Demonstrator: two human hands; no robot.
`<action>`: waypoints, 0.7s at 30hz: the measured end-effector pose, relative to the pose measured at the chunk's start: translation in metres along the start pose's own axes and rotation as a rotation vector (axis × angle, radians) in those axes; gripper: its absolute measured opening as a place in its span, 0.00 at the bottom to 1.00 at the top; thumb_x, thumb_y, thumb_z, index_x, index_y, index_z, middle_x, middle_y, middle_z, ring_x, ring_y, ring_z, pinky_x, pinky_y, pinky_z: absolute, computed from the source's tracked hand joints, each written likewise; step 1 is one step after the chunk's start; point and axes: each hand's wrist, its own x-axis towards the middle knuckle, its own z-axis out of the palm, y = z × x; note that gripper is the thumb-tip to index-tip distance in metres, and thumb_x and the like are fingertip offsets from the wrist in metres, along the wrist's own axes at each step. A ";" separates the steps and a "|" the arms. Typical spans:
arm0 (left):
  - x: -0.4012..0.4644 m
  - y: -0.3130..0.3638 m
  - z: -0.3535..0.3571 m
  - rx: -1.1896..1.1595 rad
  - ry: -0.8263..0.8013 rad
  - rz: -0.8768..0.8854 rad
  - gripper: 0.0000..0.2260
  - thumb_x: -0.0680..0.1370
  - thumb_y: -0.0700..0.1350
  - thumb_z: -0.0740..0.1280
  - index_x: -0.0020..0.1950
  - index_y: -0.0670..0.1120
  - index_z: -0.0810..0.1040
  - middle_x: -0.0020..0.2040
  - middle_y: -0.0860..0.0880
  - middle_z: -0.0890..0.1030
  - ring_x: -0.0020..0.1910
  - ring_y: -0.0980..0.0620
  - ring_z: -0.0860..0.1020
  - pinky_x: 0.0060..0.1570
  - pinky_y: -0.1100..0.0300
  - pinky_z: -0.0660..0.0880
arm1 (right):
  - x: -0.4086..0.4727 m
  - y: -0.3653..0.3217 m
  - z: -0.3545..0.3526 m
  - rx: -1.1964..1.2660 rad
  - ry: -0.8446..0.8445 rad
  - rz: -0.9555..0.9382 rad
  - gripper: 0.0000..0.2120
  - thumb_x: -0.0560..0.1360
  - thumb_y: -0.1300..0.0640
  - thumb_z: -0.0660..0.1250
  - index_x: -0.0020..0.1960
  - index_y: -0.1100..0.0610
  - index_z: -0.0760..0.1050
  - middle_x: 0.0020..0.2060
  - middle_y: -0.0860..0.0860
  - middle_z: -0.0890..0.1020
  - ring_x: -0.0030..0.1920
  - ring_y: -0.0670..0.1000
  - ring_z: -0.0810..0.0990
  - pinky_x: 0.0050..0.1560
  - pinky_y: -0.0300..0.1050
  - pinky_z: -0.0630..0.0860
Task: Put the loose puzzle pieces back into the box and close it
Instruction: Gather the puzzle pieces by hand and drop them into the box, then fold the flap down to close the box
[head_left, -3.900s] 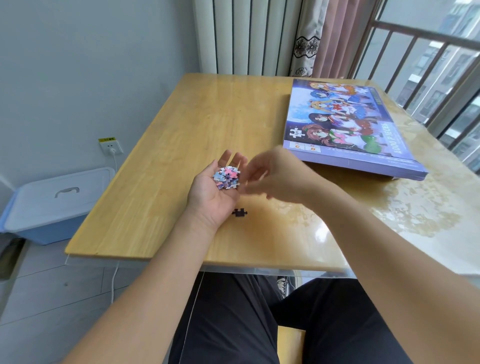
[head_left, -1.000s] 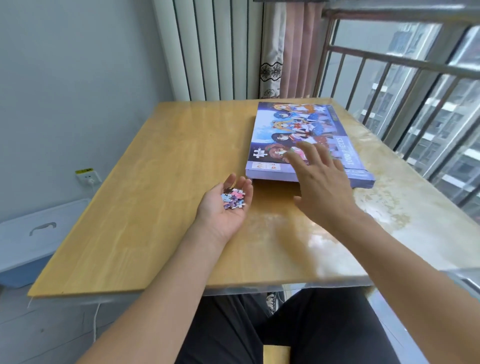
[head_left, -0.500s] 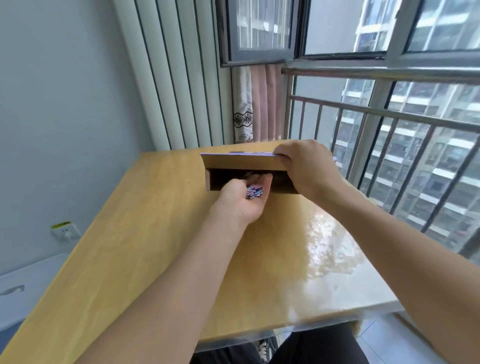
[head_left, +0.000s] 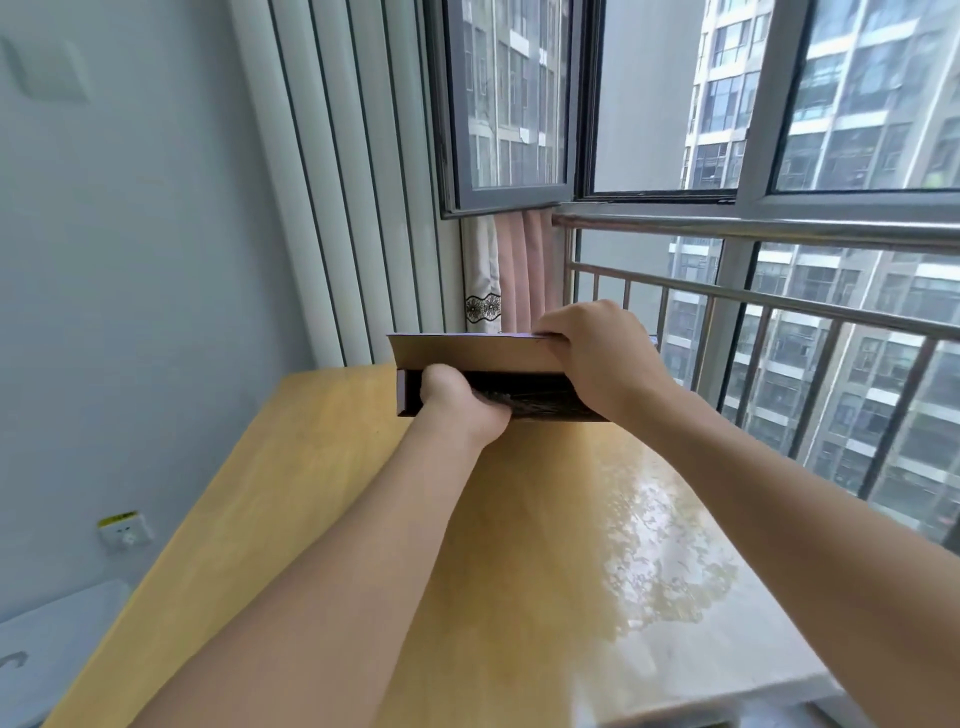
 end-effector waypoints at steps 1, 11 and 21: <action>-0.003 0.002 0.000 0.018 -0.012 0.014 0.24 0.75 0.43 0.50 0.65 0.46 0.80 0.60 0.41 0.83 0.61 0.38 0.80 0.67 0.38 0.71 | 0.002 0.003 -0.001 0.010 0.013 -0.004 0.12 0.76 0.65 0.62 0.37 0.53 0.75 0.31 0.51 0.77 0.35 0.57 0.74 0.37 0.51 0.75; -0.040 0.053 0.031 0.603 -0.137 0.341 0.13 0.83 0.43 0.62 0.67 0.42 0.74 0.64 0.42 0.78 0.60 0.46 0.78 0.60 0.54 0.77 | 0.036 0.007 -0.030 -0.024 0.233 -0.050 0.14 0.76 0.67 0.62 0.39 0.53 0.79 0.33 0.50 0.79 0.35 0.53 0.76 0.36 0.46 0.72; -0.072 0.103 0.025 1.398 -0.032 2.057 0.19 0.75 0.50 0.73 0.62 0.43 0.76 0.61 0.43 0.76 0.59 0.46 0.74 0.60 0.60 0.71 | 0.077 0.000 -0.077 0.026 0.429 -0.126 0.13 0.74 0.69 0.62 0.43 0.57 0.83 0.37 0.52 0.82 0.38 0.54 0.79 0.42 0.51 0.77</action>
